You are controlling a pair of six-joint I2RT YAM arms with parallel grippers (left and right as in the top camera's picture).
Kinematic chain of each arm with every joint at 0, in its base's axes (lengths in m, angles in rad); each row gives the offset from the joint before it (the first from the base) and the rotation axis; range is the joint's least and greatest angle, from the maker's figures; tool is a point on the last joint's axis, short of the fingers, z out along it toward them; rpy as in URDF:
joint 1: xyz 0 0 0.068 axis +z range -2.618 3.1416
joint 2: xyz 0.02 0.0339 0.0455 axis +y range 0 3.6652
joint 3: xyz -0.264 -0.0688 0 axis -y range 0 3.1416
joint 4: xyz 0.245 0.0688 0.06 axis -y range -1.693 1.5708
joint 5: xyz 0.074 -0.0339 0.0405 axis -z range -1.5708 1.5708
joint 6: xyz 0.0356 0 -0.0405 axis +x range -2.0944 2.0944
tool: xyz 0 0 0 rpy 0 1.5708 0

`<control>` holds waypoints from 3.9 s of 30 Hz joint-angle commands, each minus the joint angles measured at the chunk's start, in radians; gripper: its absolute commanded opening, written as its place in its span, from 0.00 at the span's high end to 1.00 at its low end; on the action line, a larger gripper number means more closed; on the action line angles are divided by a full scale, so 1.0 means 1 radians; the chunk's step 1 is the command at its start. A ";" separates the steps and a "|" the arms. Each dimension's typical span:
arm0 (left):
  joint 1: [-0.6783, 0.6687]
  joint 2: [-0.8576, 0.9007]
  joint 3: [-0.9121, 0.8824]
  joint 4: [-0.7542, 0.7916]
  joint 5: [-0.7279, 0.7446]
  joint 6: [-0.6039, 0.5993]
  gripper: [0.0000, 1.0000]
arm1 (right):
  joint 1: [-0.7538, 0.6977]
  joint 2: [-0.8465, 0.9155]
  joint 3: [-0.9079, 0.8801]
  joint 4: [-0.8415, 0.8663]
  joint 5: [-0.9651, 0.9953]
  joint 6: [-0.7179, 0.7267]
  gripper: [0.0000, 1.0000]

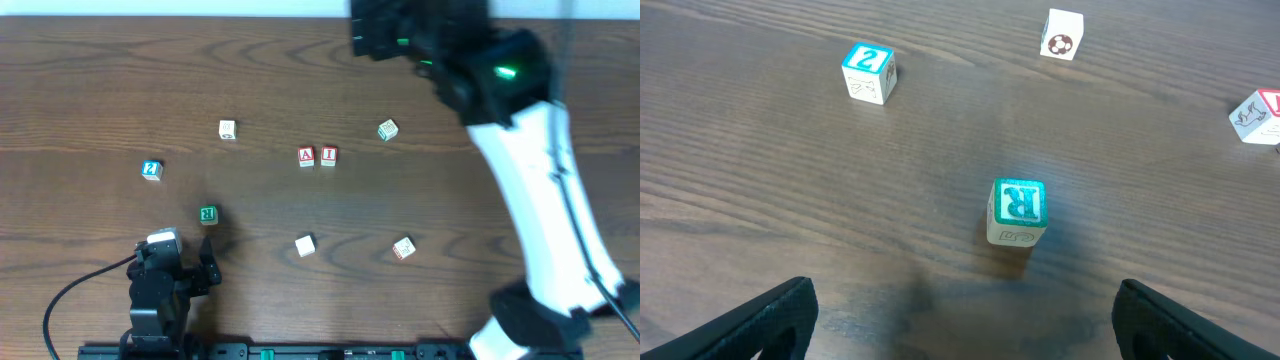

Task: Spell out Ai2
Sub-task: 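Raise the right gripper away to the upper right, then move the left gripper over the blue '2' block, then lower the left gripper and grasp the blue '2' block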

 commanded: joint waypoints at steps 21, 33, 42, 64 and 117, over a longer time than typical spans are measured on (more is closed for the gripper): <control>0.002 -0.005 0.015 0.108 0.359 -0.265 0.05 | -0.022 -0.090 -0.372 0.050 -0.054 -0.011 0.00; 0.002 0.466 0.397 -0.069 0.000 -0.073 0.05 | -0.024 -0.090 -0.372 0.068 -0.053 -0.012 0.01; 0.074 1.010 0.774 -0.247 -0.101 0.113 0.05 | -0.062 -0.090 -0.372 0.043 -0.054 -0.035 0.01; 0.557 1.498 0.915 -0.049 0.229 0.473 0.05 | -0.156 -0.090 -0.372 0.066 -0.092 -0.034 0.01; 0.381 1.949 1.142 -0.029 0.246 0.597 0.07 | -0.152 -0.090 -0.372 0.058 -0.110 -0.034 0.01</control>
